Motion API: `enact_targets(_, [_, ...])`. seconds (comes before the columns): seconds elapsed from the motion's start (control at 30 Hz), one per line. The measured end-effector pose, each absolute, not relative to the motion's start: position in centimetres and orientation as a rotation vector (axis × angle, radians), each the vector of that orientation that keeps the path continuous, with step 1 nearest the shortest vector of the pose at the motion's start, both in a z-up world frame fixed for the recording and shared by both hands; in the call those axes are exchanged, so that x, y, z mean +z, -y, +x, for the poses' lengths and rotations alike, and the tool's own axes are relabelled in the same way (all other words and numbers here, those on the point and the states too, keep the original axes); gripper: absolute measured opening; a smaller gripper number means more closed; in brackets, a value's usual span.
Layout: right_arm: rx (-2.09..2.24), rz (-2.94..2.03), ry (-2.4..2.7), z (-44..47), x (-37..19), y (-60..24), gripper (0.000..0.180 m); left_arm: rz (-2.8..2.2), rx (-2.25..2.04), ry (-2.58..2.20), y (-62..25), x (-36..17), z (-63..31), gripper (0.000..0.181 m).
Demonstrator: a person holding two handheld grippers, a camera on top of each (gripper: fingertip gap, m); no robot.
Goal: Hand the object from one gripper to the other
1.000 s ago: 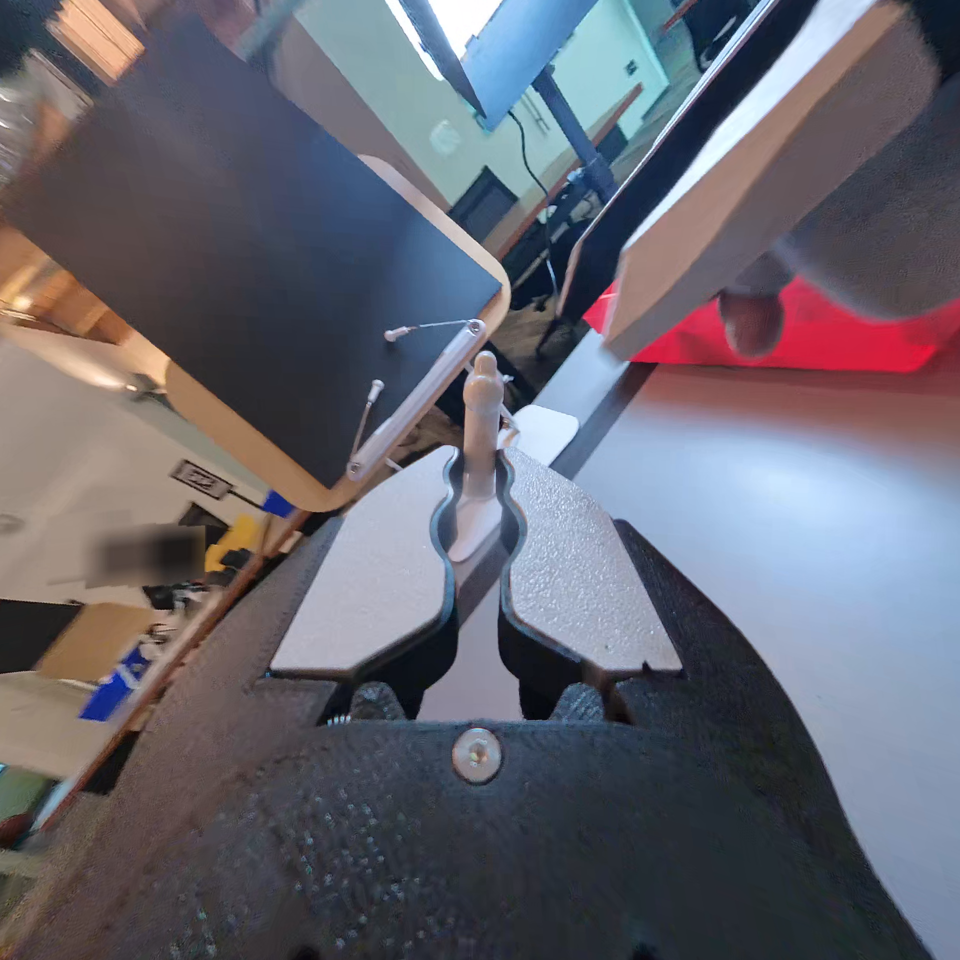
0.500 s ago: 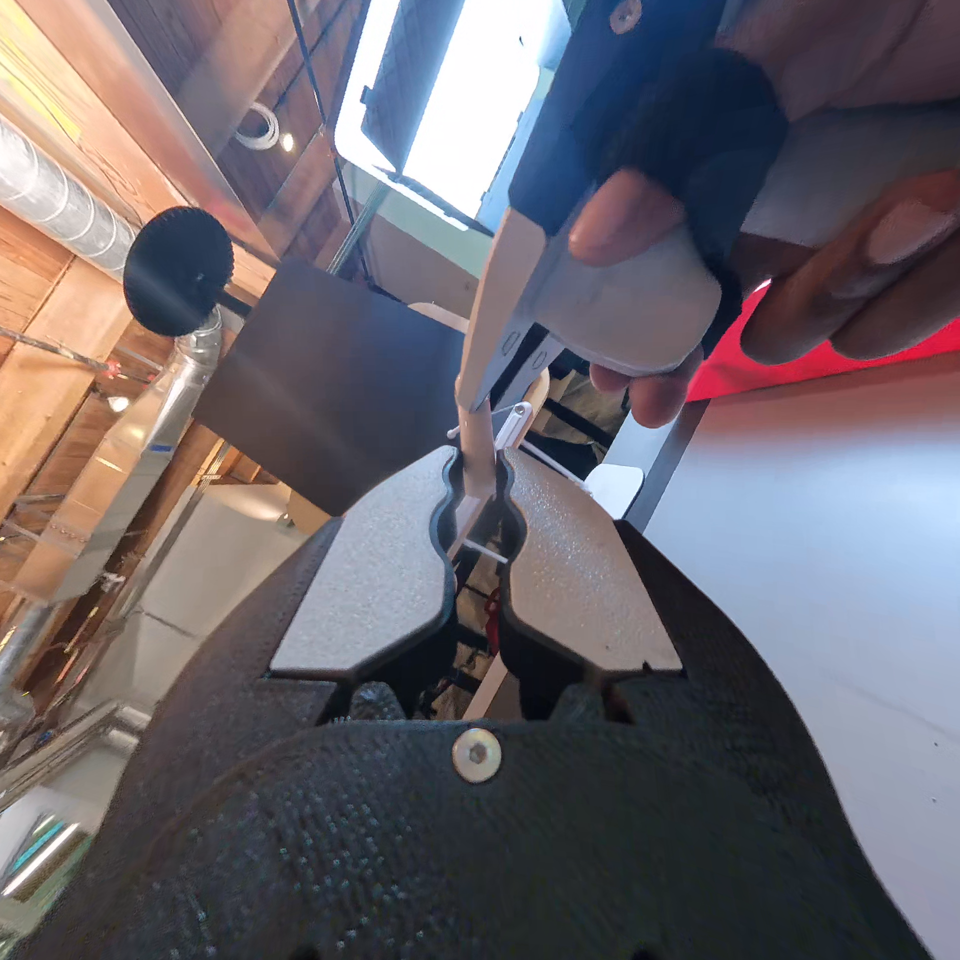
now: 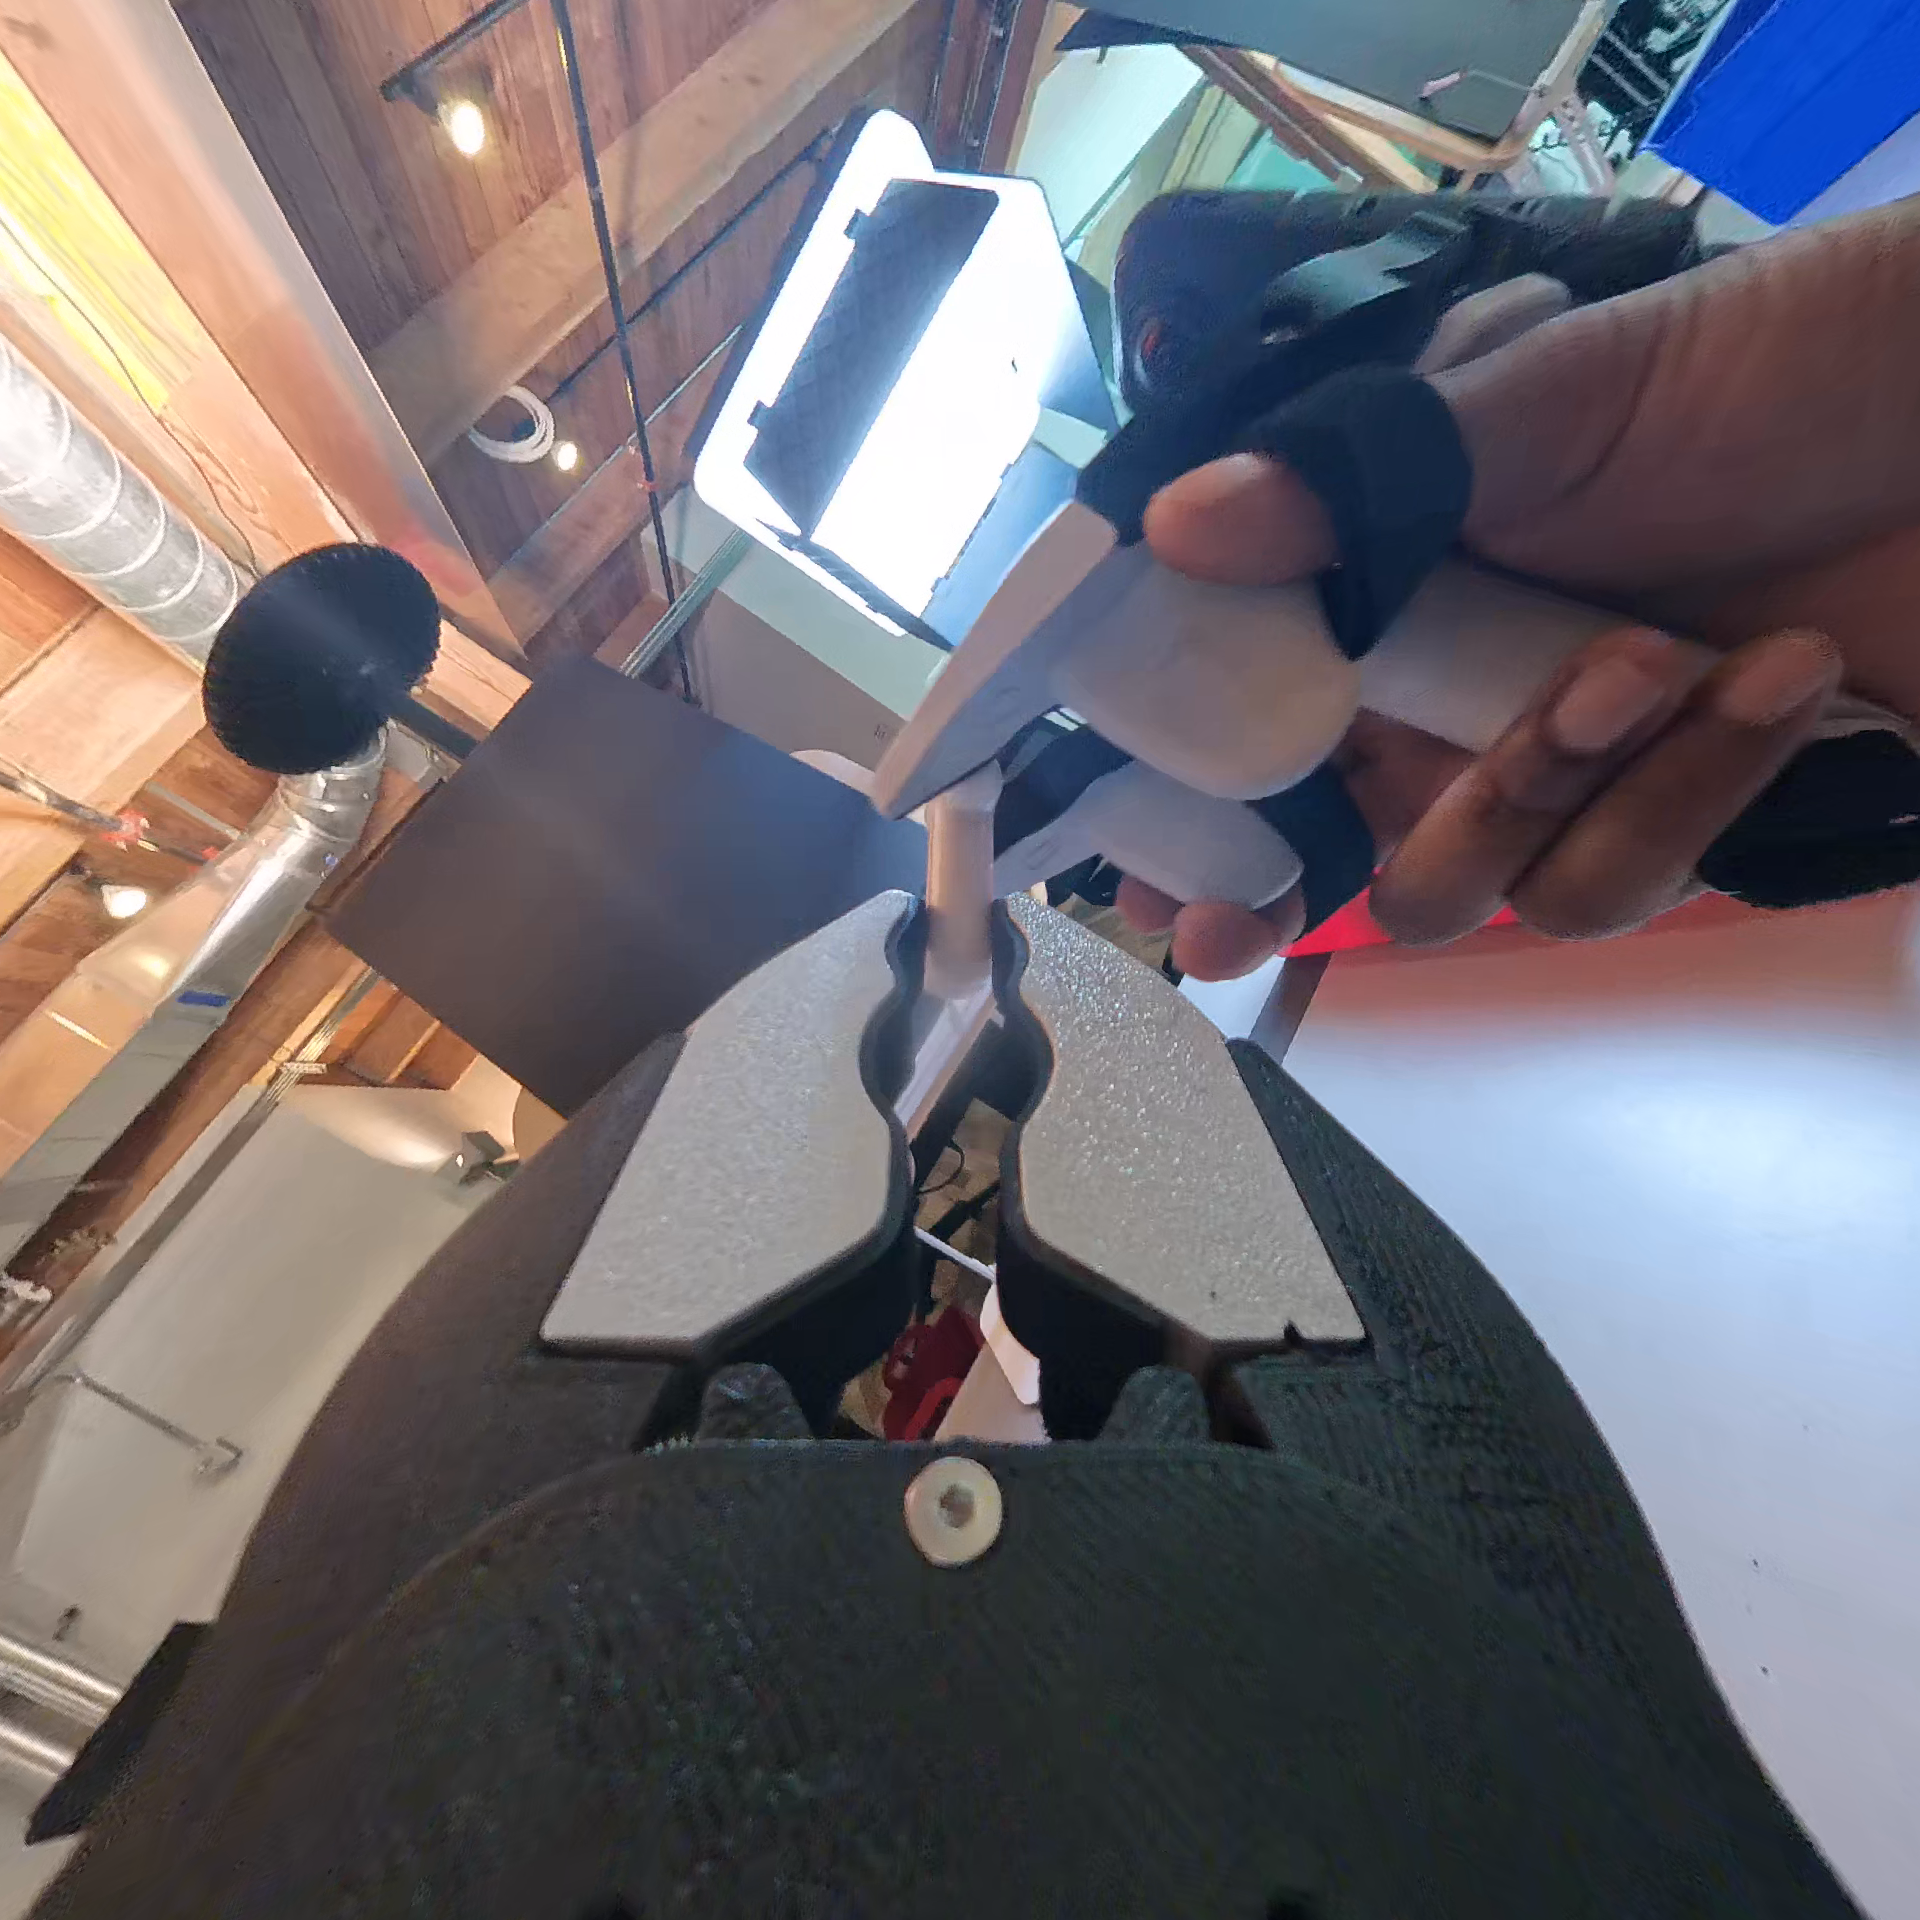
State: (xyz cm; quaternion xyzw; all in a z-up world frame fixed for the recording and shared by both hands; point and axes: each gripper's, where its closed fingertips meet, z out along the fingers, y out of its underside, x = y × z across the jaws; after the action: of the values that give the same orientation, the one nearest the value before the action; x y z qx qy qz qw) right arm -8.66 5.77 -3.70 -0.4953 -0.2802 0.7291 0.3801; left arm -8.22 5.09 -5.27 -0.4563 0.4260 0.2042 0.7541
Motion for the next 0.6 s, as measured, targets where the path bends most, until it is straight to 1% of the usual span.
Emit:
enact_targets(0.1, [1.877,-1.209,0.704,-8.4,-3.5,-5.6,0.027,-0.998,0.421,-0.919,-5.1,-5.3,-8.0,0.012])
enact_targets(0.17, [1.859,-1.166,0.739,-8.0,-3.2,-5.5,0.027,-1.058,0.267,-0.912,-5.1,-5.4,-7.8,0.013])
enact_targets(0.23, [1.808,-1.081,0.798,-7.0,-2.6,-5.3,0.027,-1.162,-0.060,-0.889,-4.9,-5.5,-7.4,0.028])
enact_targets(0.3, [1.706,-0.997,0.895,-6.1,-2.3,-4.9,0.027,-1.272,-0.536,-0.797,-4.4,-5.0,-7.3,0.034])
enact_targets(0.37, [1.650,-0.903,0.992,-5.3,-1.8,-3.7,0.027,-1.350,-1.056,-0.665,-3.8,-4.2,-7.7,0.034])
enact_targets(0.43, [1.566,-0.824,1.069,-4.9,-1.5,-2.6,0.027,-1.308,-1.573,-0.585,-2.2,-3.0,-7.9,0.033])
enact_targets(0.5, [1.518,-0.766,1.149,-4.8,-1.4,-1.3,0.027,-1.258,-1.800,-0.554,-1.5,-2.7,-7.7,0.031])
enact_targets(0.6, [1.486,-0.714,1.222,-4.8,-1.3,0.1,0.027,-1.246,-1.860,-0.645,0.1,-3.0,-5.9,0.032])
